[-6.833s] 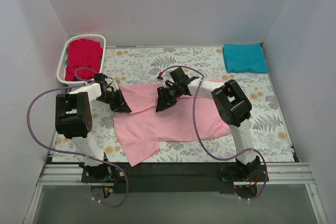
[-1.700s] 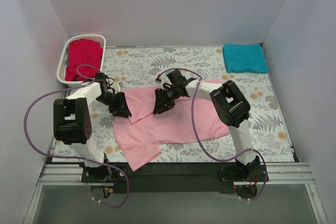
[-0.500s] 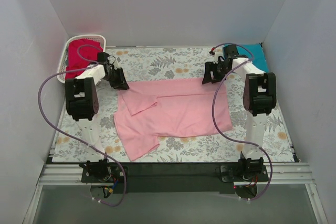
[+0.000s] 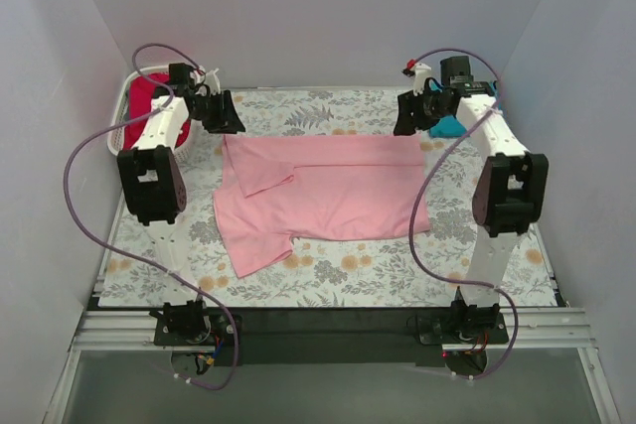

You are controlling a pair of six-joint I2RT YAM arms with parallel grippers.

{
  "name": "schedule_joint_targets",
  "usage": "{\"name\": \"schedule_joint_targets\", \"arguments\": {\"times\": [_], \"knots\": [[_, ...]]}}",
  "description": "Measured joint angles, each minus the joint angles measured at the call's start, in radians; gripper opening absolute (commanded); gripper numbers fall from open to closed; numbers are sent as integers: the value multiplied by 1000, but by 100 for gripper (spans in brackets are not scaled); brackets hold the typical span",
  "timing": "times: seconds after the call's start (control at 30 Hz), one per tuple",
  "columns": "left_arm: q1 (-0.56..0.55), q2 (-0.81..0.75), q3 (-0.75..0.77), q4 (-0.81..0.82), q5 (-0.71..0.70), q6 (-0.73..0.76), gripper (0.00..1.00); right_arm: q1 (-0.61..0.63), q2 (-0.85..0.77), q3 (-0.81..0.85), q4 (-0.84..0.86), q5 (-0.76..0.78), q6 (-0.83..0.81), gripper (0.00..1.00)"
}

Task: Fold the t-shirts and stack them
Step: Fold the tshirt

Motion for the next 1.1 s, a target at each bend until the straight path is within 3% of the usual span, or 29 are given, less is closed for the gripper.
{"name": "schedule_joint_targets", "arguments": {"times": [0.13,0.3,0.43,0.6,1.1], "knots": [[2,-212,-140,-57,66,84,38,10,-290,-155,-71,13,-116,45],[0,-506,-433,-98,91,171,38,35,-515,-387,-144,44,-185,47],[-1,-639,-673,-98,67,199,37,40,-517,-574,-215,107,-184,42],[-1,-645,-827,-69,-13,207,37,38,-509,-679,-284,177,-175,39],[-4,-645,-923,58,-130,202,36,-17,-346,-658,-273,220,-58,46]]}}
